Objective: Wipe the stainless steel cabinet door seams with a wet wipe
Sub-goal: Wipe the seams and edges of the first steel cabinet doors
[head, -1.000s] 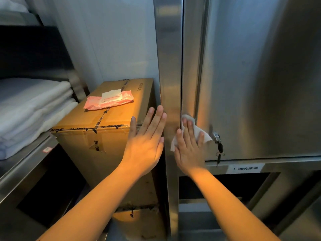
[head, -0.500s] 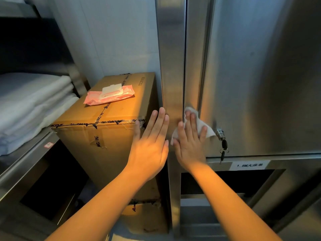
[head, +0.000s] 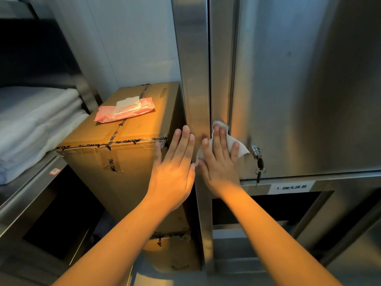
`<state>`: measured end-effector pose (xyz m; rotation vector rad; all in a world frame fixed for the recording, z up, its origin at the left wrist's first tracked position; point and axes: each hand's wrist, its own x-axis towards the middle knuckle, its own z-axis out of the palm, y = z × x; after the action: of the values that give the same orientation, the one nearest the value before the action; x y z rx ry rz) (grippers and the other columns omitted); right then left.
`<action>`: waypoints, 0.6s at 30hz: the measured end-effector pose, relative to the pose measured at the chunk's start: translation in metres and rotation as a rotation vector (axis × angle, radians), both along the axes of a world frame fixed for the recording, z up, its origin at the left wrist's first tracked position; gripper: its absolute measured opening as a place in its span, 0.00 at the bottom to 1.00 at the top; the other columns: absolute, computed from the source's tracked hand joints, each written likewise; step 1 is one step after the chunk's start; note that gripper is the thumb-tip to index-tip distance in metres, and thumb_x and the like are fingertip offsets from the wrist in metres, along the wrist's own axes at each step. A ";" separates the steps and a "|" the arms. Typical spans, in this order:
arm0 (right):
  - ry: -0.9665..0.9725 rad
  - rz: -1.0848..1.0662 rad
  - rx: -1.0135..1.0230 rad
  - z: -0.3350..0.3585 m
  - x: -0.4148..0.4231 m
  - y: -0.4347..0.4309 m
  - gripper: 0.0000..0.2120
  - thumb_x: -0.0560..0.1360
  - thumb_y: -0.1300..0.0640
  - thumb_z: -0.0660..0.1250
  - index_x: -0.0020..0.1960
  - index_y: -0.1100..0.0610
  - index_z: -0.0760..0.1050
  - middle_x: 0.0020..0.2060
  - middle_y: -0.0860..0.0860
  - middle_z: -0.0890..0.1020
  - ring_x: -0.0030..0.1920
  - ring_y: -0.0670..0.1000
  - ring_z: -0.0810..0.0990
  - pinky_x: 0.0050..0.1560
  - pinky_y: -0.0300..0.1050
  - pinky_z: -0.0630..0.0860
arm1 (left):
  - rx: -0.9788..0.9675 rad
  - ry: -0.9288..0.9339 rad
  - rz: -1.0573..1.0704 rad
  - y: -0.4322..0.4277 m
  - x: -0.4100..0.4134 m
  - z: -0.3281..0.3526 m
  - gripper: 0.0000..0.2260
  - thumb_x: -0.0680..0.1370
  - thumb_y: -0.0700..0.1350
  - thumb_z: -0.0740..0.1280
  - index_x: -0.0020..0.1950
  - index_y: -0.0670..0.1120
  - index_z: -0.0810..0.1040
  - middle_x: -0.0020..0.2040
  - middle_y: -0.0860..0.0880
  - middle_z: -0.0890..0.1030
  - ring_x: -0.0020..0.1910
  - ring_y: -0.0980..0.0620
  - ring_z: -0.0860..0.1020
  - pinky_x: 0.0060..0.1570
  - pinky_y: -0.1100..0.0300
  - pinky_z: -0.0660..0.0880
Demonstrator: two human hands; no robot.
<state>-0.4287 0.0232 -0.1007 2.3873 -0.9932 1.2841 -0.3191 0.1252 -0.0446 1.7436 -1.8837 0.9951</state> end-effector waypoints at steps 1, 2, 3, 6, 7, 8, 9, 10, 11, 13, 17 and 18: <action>0.030 -0.014 0.001 -0.011 -0.002 0.001 0.30 0.80 0.46 0.45 0.76 0.53 0.35 0.74 0.54 0.35 0.75 0.53 0.37 0.71 0.51 0.31 | 0.002 -0.002 0.005 0.000 0.000 -0.001 0.25 0.77 0.48 0.52 0.71 0.38 0.60 0.72 0.40 0.57 0.70 0.42 0.59 0.62 0.33 0.53; 0.070 -0.030 0.009 -0.026 -0.006 0.005 0.32 0.79 0.47 0.47 0.76 0.54 0.36 0.75 0.56 0.37 0.75 0.54 0.37 0.72 0.53 0.32 | 0.005 -0.003 0.012 0.000 0.001 -0.001 0.25 0.77 0.48 0.52 0.72 0.38 0.59 0.72 0.40 0.57 0.71 0.42 0.58 0.62 0.33 0.52; 0.118 -0.044 0.019 -0.042 -0.010 0.009 0.33 0.77 0.47 0.49 0.76 0.55 0.38 0.75 0.58 0.40 0.75 0.55 0.37 0.73 0.56 0.36 | 0.009 -0.005 0.018 0.000 0.001 -0.001 0.26 0.77 0.48 0.52 0.72 0.38 0.59 0.72 0.41 0.56 0.71 0.42 0.58 0.63 0.34 0.51; 0.220 -0.076 0.040 -0.072 -0.020 0.019 0.29 0.76 0.48 0.50 0.74 0.57 0.50 0.71 0.62 0.56 0.75 0.56 0.39 0.65 0.67 0.53 | 0.026 -0.030 0.024 0.001 0.003 -0.001 0.26 0.77 0.48 0.52 0.73 0.39 0.56 0.73 0.41 0.55 0.72 0.44 0.56 0.66 0.37 0.50; 0.221 -0.075 0.049 -0.069 -0.020 0.019 0.28 0.76 0.48 0.50 0.74 0.56 0.52 0.71 0.61 0.56 0.75 0.56 0.39 0.63 0.68 0.54 | 0.033 -0.037 0.019 0.001 0.005 0.000 0.26 0.77 0.48 0.52 0.73 0.40 0.55 0.74 0.42 0.54 0.73 0.46 0.54 0.68 0.39 0.49; 0.207 -0.070 0.051 -0.063 -0.019 0.018 0.28 0.76 0.48 0.50 0.74 0.56 0.52 0.72 0.61 0.54 0.75 0.56 0.39 0.63 0.68 0.52 | 0.041 -0.039 0.011 0.002 0.006 0.000 0.26 0.77 0.48 0.51 0.74 0.41 0.53 0.74 0.42 0.53 0.74 0.49 0.50 0.70 0.42 0.46; 0.181 -0.064 0.042 -0.053 -0.016 0.015 0.29 0.77 0.47 0.49 0.75 0.55 0.49 0.74 0.59 0.50 0.75 0.55 0.38 0.64 0.66 0.49 | 0.046 -0.033 0.003 0.002 0.007 0.002 0.26 0.77 0.49 0.51 0.74 0.41 0.52 0.74 0.43 0.51 0.75 0.51 0.44 0.70 0.43 0.44; 0.142 -0.056 0.029 -0.038 -0.013 0.012 0.31 0.77 0.47 0.49 0.76 0.54 0.44 0.75 0.58 0.44 0.75 0.54 0.37 0.67 0.64 0.44 | 0.041 -0.022 -0.002 0.002 0.008 0.005 0.26 0.77 0.48 0.51 0.74 0.41 0.52 0.74 0.43 0.50 0.74 0.52 0.41 0.70 0.43 0.43; 0.092 -0.039 0.024 -0.020 -0.009 0.009 0.31 0.78 0.46 0.47 0.76 0.53 0.39 0.75 0.56 0.38 0.74 0.53 0.36 0.70 0.62 0.39 | 0.026 -0.008 -0.005 0.001 0.007 0.010 0.26 0.77 0.48 0.51 0.74 0.40 0.53 0.74 0.43 0.51 0.74 0.53 0.39 0.70 0.42 0.44; -0.003 0.011 0.023 0.023 -0.002 0.003 0.29 0.80 0.44 0.43 0.75 0.49 0.33 0.74 0.51 0.33 0.74 0.51 0.35 0.71 0.53 0.30 | -0.012 0.033 -0.012 -0.004 0.005 0.023 0.26 0.77 0.48 0.51 0.73 0.39 0.54 0.74 0.43 0.52 0.74 0.53 0.39 0.68 0.39 0.47; -0.073 0.049 -0.002 0.090 0.001 0.001 0.27 0.80 0.44 0.41 0.73 0.46 0.29 0.74 0.51 0.38 0.73 0.48 0.34 0.70 0.49 0.28 | -0.107 0.084 -0.048 -0.015 0.001 0.056 0.25 0.78 0.46 0.51 0.73 0.38 0.55 0.73 0.43 0.53 0.73 0.46 0.49 0.66 0.37 0.50; -0.073 0.045 -0.006 0.101 0.001 0.002 0.28 0.80 0.44 0.41 0.72 0.45 0.28 0.73 0.53 0.41 0.73 0.47 0.34 0.70 0.49 0.28 | -0.130 0.091 -0.059 -0.018 0.001 0.064 0.25 0.78 0.46 0.51 0.73 0.38 0.56 0.73 0.43 0.53 0.73 0.46 0.52 0.66 0.37 0.50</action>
<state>-0.4282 0.0251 0.0006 2.3864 -0.9599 1.3978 -0.3183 0.1077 0.0197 1.6219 -1.7631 0.9771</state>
